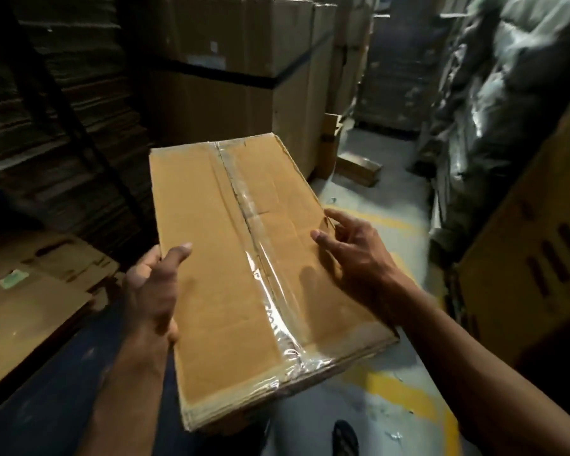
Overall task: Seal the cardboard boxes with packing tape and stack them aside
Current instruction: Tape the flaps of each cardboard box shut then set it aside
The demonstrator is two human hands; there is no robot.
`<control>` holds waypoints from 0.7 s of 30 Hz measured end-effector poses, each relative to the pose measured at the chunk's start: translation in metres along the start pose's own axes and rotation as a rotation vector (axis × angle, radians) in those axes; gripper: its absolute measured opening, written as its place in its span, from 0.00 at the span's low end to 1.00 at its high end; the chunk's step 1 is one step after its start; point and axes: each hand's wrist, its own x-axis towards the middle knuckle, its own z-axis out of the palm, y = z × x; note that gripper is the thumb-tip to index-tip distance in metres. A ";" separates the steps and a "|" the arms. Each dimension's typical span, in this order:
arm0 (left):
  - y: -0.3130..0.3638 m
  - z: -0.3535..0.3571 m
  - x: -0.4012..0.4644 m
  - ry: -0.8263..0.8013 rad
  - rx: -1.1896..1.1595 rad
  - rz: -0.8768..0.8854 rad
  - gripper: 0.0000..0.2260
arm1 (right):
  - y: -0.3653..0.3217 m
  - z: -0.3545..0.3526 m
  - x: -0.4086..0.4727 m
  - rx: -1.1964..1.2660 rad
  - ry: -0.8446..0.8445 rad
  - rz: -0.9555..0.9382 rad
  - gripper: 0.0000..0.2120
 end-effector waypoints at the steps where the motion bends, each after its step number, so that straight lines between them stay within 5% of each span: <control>1: -0.009 0.025 0.007 -0.040 0.044 -0.016 0.06 | 0.010 -0.022 0.005 0.009 0.030 0.018 0.22; 10: -0.093 0.289 0.052 -0.300 0.193 -0.084 0.10 | 0.136 -0.249 0.094 -0.131 0.268 0.092 0.31; 21: -0.215 0.537 0.134 -0.616 0.162 -0.728 0.25 | 0.207 -0.476 0.202 -0.552 0.352 0.340 0.12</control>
